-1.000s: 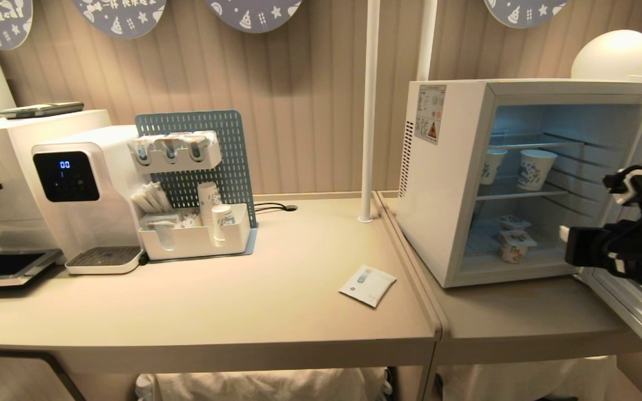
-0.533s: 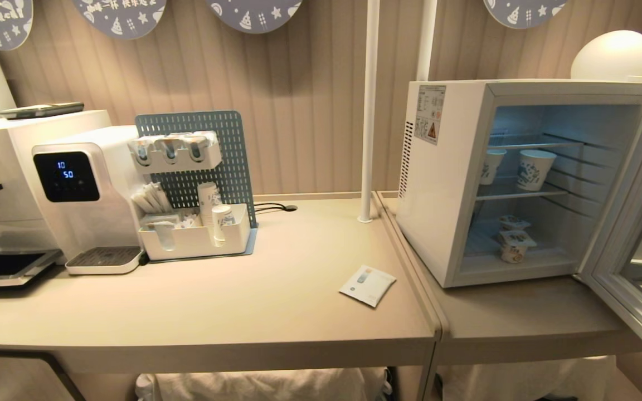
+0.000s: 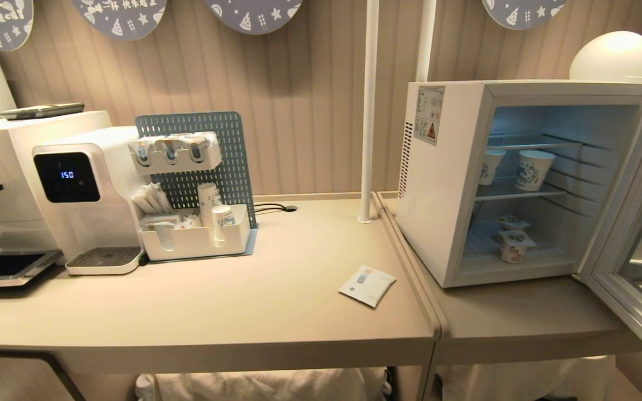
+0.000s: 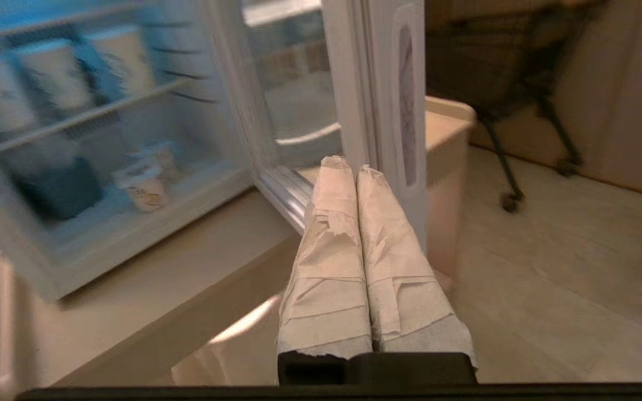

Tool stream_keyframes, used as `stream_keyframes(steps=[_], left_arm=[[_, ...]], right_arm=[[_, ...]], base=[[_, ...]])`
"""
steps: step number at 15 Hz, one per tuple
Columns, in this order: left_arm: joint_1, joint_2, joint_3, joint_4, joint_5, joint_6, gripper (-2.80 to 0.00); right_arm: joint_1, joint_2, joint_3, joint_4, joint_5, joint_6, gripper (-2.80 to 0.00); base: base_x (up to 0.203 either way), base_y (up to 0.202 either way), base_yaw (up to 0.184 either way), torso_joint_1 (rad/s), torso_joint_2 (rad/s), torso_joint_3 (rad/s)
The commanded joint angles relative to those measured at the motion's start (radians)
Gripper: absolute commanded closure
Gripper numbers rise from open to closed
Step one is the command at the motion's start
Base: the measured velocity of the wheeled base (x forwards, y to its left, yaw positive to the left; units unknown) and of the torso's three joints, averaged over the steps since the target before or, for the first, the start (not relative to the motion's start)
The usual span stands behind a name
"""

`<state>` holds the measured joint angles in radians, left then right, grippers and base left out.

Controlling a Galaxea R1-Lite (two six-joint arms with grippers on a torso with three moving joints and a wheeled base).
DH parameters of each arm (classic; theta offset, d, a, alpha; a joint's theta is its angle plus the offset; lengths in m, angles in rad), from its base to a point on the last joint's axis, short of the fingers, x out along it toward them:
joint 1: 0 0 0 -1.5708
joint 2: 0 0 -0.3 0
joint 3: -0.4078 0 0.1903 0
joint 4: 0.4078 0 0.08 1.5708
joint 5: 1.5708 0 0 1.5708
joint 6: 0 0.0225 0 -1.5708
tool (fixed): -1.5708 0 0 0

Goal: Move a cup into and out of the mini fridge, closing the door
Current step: Close the freezer door

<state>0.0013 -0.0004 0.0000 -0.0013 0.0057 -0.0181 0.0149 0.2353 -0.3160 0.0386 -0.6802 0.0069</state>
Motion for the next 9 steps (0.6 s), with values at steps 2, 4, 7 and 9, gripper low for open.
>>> stream_keyframes(steps=[2, 4, 7, 9], left_arm=[[0.000, 0.000, 0.003, 0.000, 0.000, 0.000, 0.00], [0.000, 0.000, 0.002, 0.000, 0.000, 0.000, 0.00], [0.000, 0.000, 0.003, 0.000, 0.000, 0.000, 0.00], [0.000, 0.000, 0.003, 0.000, 0.000, 0.000, 0.00]], right_arm=[[-0.011, -0.243, 0.159, -0.050, 0.122, -0.037, 0.00], [-0.014, -0.240, 0.303, -0.151, 0.282, -0.079, 0.00], [-0.016, -0.237, 0.270, 0.010, 0.532, -0.100, 0.00], [-0.016, -0.237, 0.255, 0.085, 0.700, -0.105, 0.00]], base=[[0.000, 0.000, 0.000, 0.000, 0.00, 0.000], [0.000, 0.000, 0.000, 0.000, 0.00, 0.000], [0.000, 0.000, 0.000, 0.000, 0.00, 0.000], [0.000, 0.000, 0.000, 0.000, 0.00, 0.000]])
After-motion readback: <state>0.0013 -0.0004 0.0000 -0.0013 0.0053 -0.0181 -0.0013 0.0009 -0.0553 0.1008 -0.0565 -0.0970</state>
